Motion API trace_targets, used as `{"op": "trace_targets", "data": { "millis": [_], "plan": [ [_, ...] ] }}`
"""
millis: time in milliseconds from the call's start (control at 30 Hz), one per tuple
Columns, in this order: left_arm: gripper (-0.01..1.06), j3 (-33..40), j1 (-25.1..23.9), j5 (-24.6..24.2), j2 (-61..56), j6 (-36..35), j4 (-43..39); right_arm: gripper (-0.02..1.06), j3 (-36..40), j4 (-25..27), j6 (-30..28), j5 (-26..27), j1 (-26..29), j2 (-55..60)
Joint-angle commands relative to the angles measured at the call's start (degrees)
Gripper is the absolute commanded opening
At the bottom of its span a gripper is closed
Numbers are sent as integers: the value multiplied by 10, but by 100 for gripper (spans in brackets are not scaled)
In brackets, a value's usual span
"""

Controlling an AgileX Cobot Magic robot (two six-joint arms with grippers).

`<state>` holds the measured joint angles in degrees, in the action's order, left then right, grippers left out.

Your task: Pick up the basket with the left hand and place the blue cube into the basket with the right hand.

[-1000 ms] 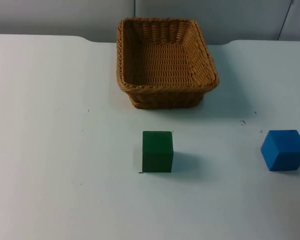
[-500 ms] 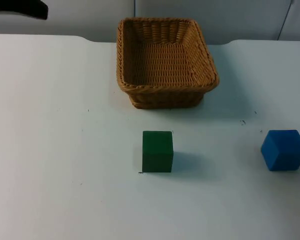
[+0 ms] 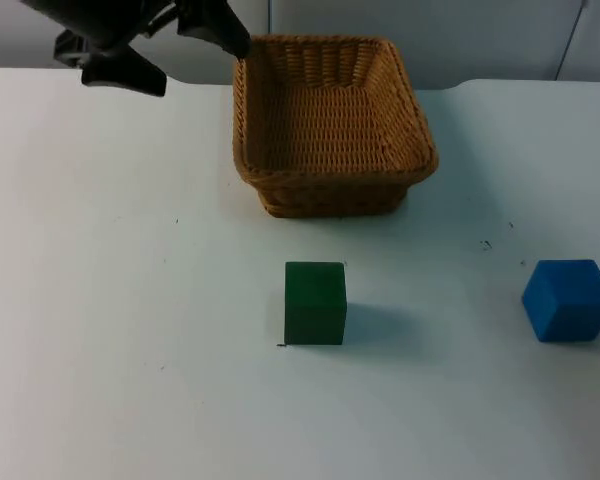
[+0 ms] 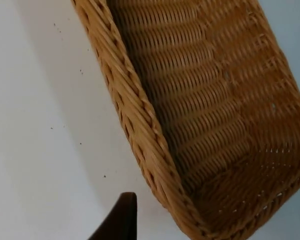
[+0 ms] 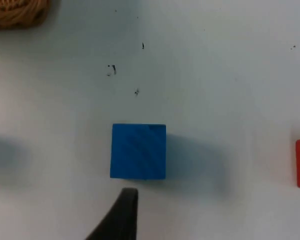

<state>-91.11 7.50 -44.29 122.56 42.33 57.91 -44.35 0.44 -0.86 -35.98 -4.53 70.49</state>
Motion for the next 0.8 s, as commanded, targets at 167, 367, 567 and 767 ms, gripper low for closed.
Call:
{"op": "trace_targets", "data": {
  "millis": [167,367,567,767],
  "plan": [
    [102,-74,19,-16,66,-26,2,102,-9,13,-11,-1,4,36],
    [102,-145,27,-17,125,-58,-6,102,-9,13,-21,-1,4,41],
    [101,-199,30,-23,173,-121,-77,102,-9,14,-22,5,4,41],
    [101,-225,30,-20,200,-126,-74,102,-9,16,-22,7,4,41]
  ]
}}
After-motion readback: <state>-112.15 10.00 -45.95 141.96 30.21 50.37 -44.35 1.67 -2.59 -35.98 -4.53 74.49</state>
